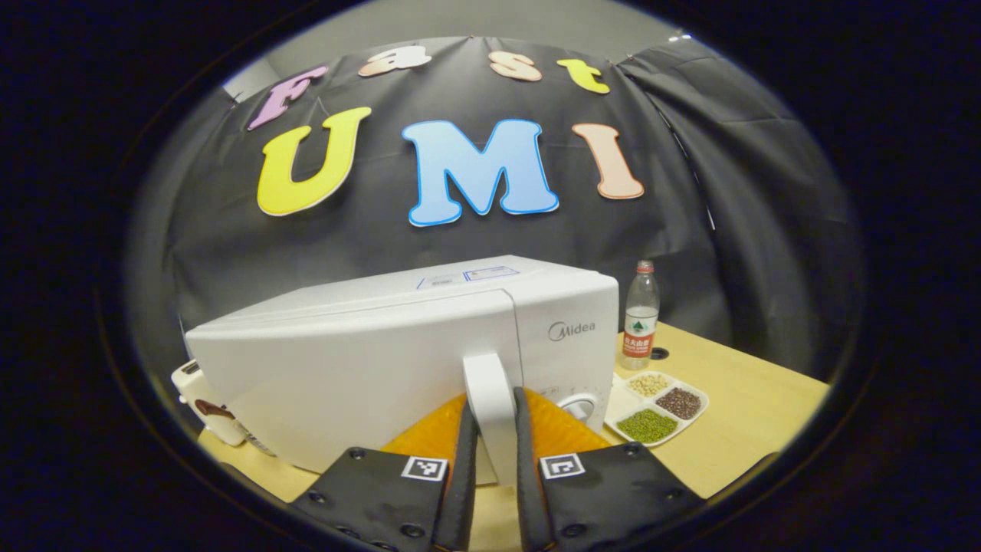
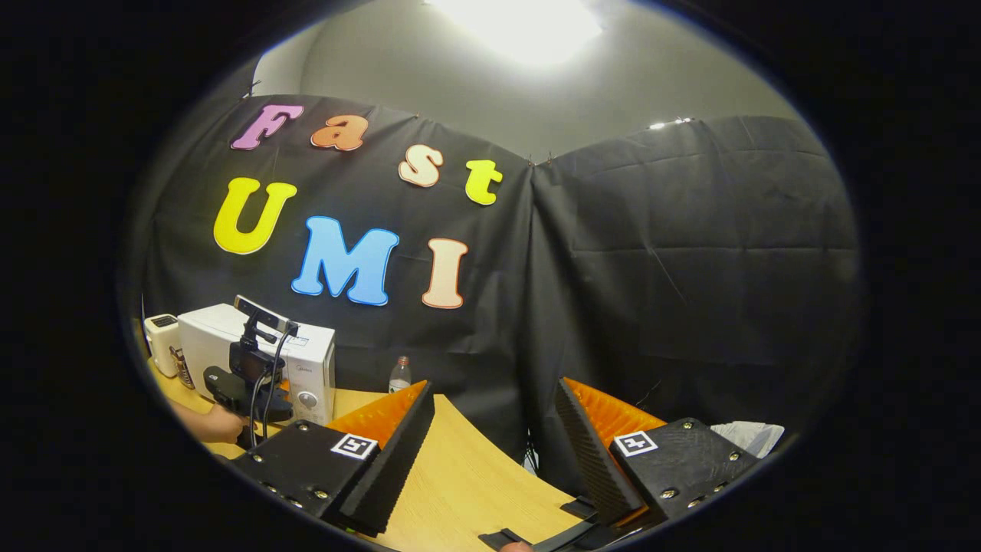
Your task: Open the microwave oven with the left hand, put the food in, and close the microwave oven.
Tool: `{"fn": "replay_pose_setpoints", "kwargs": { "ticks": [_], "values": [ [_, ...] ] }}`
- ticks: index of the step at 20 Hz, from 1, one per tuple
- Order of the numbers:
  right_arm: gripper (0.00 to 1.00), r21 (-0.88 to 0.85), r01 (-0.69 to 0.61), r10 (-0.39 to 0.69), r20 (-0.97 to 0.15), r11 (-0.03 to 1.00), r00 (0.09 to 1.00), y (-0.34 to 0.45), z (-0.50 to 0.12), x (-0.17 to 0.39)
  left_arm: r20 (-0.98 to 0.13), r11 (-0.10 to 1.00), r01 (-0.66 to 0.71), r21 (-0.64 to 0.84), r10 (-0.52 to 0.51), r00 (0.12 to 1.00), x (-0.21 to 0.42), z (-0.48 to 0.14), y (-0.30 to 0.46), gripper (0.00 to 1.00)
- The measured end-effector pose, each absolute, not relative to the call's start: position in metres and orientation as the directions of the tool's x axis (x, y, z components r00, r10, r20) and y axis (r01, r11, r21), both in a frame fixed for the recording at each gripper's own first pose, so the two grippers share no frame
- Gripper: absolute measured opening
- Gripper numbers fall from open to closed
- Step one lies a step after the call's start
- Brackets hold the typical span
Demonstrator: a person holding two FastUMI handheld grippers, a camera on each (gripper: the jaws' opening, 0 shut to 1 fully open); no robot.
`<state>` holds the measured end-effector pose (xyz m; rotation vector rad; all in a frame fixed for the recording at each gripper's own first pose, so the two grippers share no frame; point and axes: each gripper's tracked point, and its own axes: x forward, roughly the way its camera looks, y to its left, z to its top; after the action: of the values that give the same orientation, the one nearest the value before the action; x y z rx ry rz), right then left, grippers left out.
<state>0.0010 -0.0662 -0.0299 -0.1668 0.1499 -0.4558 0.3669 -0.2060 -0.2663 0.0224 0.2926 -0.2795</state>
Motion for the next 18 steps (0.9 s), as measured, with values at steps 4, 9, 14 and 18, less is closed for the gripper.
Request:
{"fn": "replay_pose_setpoints", "kwargs": {
  "ticks": [4,9,14,18],
  "values": [
    [0.96,-0.199,0.391,-0.417,-0.112,0.899,0.902,-0.06,-0.03,0.003,-0.301,0.96,0.278,-0.038,-0.276,0.913,0.365,-0.266,-0.205,0.15],
    [0.96,-0.175,0.311,-0.333,-0.115,0.934,0.936,-0.054,-0.025,0.013,-0.288,0.968,0.246,-0.054,-0.251,0.924,0.322,-0.256,-0.191,0.16],
    [0.96,-0.125,0.217,-0.228,-0.079,0.968,0.97,-0.047,-0.013,0.027,-0.304,0.963,0.263,-0.062,-0.269,0.914,0.282,-0.257,-0.173,0.12],
    [0.96,-0.091,0.132,-0.138,-0.073,0.987,0.988,-0.043,-0.017,0.023,-0.317,0.971,0.234,-0.053,-0.239,0.918,0.25,-0.253,-0.154,0.12]
  ]
}}
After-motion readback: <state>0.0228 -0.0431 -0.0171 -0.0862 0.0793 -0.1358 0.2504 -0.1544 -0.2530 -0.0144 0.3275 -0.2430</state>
